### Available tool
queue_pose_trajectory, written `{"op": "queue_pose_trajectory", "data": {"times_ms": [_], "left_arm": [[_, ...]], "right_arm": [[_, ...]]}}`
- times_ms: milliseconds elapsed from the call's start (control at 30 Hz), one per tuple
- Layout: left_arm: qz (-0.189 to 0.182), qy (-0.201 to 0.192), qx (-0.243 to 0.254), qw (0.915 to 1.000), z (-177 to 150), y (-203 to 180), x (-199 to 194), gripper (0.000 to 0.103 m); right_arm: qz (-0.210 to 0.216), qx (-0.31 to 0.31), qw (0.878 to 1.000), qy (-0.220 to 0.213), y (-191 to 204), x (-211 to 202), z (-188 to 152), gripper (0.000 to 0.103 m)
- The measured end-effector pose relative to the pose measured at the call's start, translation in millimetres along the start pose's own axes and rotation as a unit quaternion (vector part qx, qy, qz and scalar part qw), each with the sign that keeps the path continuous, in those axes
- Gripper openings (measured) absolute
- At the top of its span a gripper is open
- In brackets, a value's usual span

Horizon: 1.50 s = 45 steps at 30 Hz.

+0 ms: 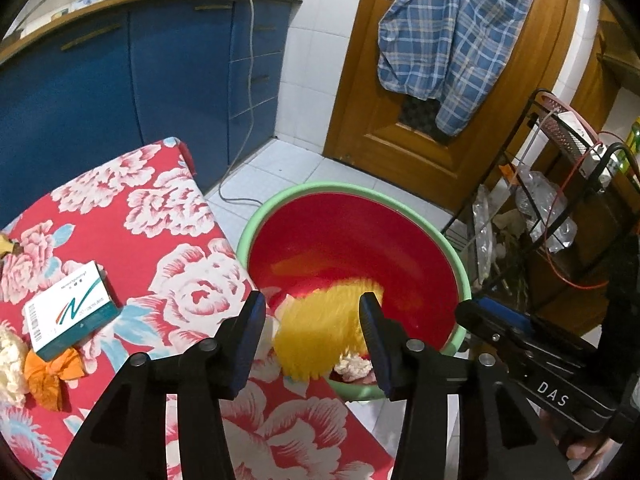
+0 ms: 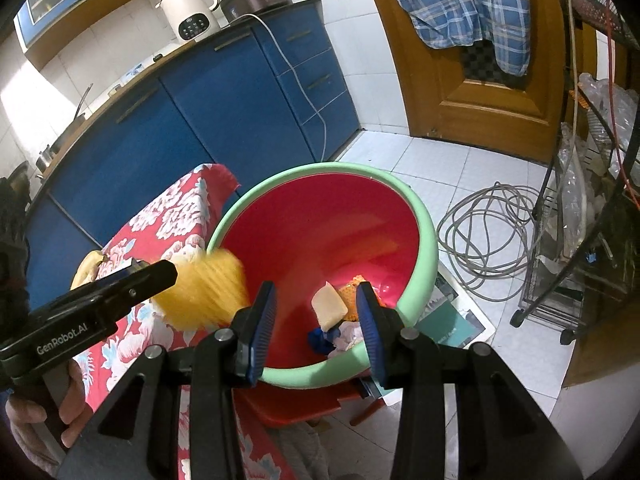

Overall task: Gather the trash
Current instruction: 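Carry the white paper and yellow foam net over the red bucket and release both, then move both open grippers back over the table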

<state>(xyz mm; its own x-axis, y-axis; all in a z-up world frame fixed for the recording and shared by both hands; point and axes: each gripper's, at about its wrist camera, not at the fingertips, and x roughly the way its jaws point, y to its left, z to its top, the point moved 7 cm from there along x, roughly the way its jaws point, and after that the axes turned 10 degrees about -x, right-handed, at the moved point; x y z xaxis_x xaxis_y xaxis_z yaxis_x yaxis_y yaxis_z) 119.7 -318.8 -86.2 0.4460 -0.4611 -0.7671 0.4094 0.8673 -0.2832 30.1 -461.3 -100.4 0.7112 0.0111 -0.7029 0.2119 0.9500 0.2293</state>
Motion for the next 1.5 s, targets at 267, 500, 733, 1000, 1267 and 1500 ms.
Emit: {"op": "queue_pose_trajectory", "data": {"times_ms": [267, 500, 733, 1000, 1267, 1500], "left_arm": [[0.003, -0.001, -0.014, 0.9999, -2, 9, -5, 0.050], [0.010, -0.008, -0.029, 0.9995, -6, 21, -18, 0.050], [0.021, -0.017, -0.047, 0.9985, -10, 41, -34, 0.050], [0.040, -0.033, -0.074, 0.9959, -13, 75, -55, 0.050], [0.060, -0.053, -0.098, 0.9920, -15, 110, -77, 0.050], [0.077, -0.065, -0.121, 0.9875, -16, 145, -90, 0.050]], "right_arm": [[0.004, -0.005, 1.000, -0.004, 5, -5, 1, 0.043], [0.008, -0.012, 1.000, -0.009, 14, -12, 1, 0.043], [0.019, -0.024, 0.999, -0.014, 33, -17, 3, 0.043], [0.037, -0.047, 0.998, -0.012, 63, -16, 4, 0.043], [0.055, -0.071, 0.996, -0.009, 98, -13, 5, 0.043], [0.064, -0.090, 0.994, -0.006, 126, -10, 3, 0.043]]}}
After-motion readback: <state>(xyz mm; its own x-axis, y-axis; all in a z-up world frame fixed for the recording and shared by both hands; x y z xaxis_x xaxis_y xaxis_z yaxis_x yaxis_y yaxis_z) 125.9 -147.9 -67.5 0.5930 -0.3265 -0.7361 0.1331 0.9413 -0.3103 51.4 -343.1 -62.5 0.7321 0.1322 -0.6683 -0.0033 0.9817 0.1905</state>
